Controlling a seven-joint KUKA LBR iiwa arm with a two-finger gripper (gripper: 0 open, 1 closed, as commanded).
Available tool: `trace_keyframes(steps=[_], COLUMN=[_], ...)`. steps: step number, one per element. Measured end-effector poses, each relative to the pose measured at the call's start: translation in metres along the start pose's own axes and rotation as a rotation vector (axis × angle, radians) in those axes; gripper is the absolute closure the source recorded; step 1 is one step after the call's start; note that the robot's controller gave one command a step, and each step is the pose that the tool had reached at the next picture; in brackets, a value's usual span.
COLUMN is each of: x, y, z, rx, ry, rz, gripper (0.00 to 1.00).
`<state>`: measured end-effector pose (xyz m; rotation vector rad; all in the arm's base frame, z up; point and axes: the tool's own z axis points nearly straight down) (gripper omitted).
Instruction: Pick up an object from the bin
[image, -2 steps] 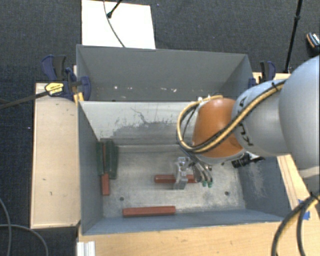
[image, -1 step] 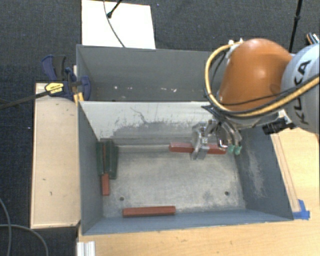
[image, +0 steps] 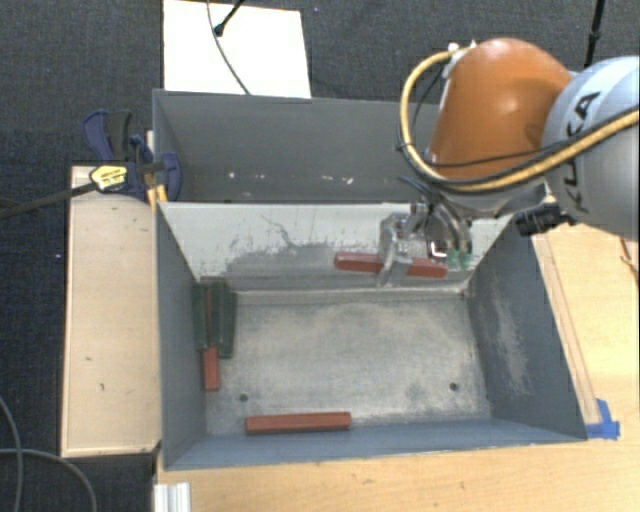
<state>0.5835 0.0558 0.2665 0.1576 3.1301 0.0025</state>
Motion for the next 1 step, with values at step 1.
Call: trace_keyframes(steps=[1], x=[0.0156], y=[-0.0118], z=[0.0043], rx=[0.0], ry=[0.008], rz=[-0.556], gripper=[1.0])
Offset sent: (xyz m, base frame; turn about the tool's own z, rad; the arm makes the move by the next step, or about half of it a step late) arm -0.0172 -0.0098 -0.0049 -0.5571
